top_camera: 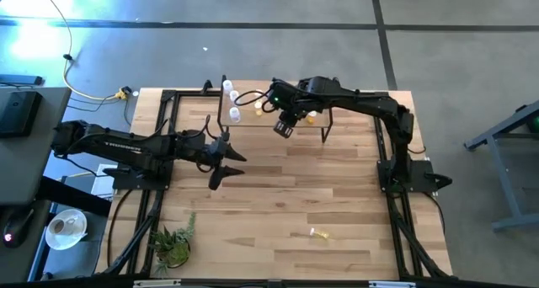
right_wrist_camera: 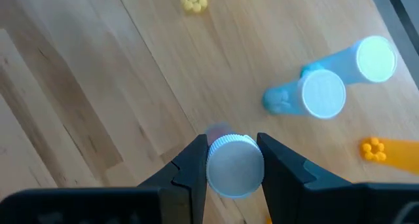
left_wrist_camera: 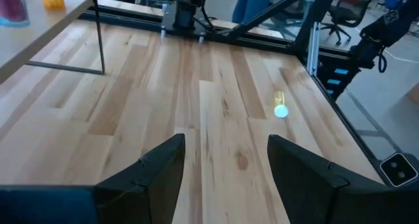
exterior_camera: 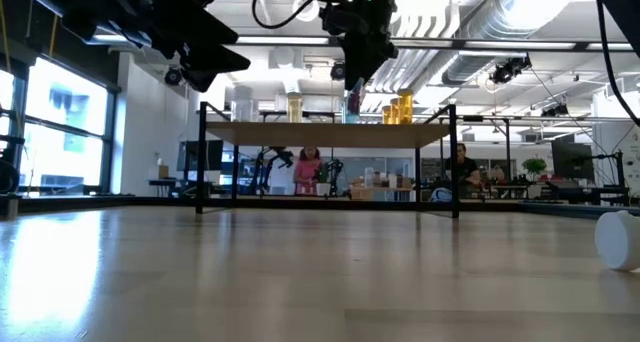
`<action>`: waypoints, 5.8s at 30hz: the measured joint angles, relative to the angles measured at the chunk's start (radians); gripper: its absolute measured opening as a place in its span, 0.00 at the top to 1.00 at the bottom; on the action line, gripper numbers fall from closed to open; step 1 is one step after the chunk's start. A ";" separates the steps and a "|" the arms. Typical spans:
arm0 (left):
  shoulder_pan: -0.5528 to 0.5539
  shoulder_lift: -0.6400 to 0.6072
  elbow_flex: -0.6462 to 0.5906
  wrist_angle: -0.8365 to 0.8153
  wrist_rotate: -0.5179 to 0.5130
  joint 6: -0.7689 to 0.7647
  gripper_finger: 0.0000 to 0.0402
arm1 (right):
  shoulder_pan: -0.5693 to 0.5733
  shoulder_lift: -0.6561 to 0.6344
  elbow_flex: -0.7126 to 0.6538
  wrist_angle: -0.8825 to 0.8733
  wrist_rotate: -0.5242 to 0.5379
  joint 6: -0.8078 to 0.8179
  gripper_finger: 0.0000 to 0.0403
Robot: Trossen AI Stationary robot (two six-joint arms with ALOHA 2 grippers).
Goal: Pick and place medicine bottles onto shelf by color
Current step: Put the blue pill bottle on the shelf aligned with the other blue pill bottles, then put the yellow pill bottle on the shelf aligned with the other yellow pill bottles
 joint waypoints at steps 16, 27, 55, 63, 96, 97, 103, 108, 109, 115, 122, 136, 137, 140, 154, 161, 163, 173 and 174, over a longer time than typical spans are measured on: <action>0.000 0.000 0.000 0.001 -0.001 0.020 0.49 | -0.002 0.045 0.001 0.006 0.013 -0.088 0.75; 0.000 0.000 0.000 -0.006 -0.003 0.027 0.49 | -0.003 0.048 0.001 0.004 0.040 -0.072 0.72; 0.000 0.001 0.000 -0.016 -0.003 0.027 0.49 | -0.006 0.037 -0.003 0.012 0.075 -0.063 0.59; 0.000 0.001 0.000 -0.016 -0.003 0.028 0.49 | 0.000 -0.012 -0.002 0.004 0.072 -0.021 0.59; 0.000 0.001 0.000 -0.061 -0.030 0.062 0.49 | 0.368 -0.094 -0.170 -0.187 0.005 0.117 0.59; 0.000 0.001 0.000 -0.061 -0.030 0.062 0.49 | 0.373 -0.096 -0.187 -0.186 -0.007 0.132 0.59; 0.000 0.001 0.000 -0.061 -0.030 0.062 0.49 | 0.395 -0.108 -0.317 -0.194 -0.061 0.228 0.59; 0.000 0.001 0.000 -0.060 -0.030 0.062 0.49 | 0.419 -0.129 -0.437 -0.164 -0.152 0.306 0.59; 0.000 0.001 0.000 -0.060 -0.030 0.062 0.49 | 0.426 -0.130 -0.457 -0.160 -0.165 0.321 0.59; 0.000 0.001 0.000 -0.060 -0.073 0.062 0.49 | 0.486 -0.135 -0.533 -0.118 -0.211 0.394 0.59; 0.000 0.001 0.000 -0.059 -0.083 0.057 0.49 | 0.575 -0.135 -0.545 -0.044 -0.255 0.467 0.59; 0.000 0.001 0.000 -0.059 -0.083 0.014 0.49 | 0.750 -0.135 -0.545 0.154 -0.252 0.652 0.59; 0.000 0.001 0.000 -0.059 -0.083 0.004 0.49 | 0.760 -0.135 -0.545 0.153 -0.238 0.655 0.59; 0.000 0.001 0.000 -0.058 -0.083 -0.020 0.49 | 0.783 -0.135 -0.545 0.154 -0.231 0.671 0.59; 0.000 0.001 0.000 -0.058 -0.083 -0.029 0.49 | 0.856 -0.134 -0.544 0.166 -0.180 0.750 0.53; 0.000 0.001 0.000 -0.058 -0.083 -0.067 0.49 | 0.883 -0.132 -0.544 0.167 -0.141 0.761 0.46; 0.000 0.001 0.000 -0.058 -0.082 -0.070 0.49 | 0.891 -0.126 -0.543 0.169 -0.140 0.761 0.44; -0.001 0.001 0.000 -0.058 -0.079 -0.078 0.49 | 0.911 -0.042 -0.543 0.201 -0.191 0.761 0.44; -0.001 0.001 0.000 -0.058 -0.079 -0.078 0.49 | 0.911 -0.033 -0.543 0.201 -0.192 0.761 0.44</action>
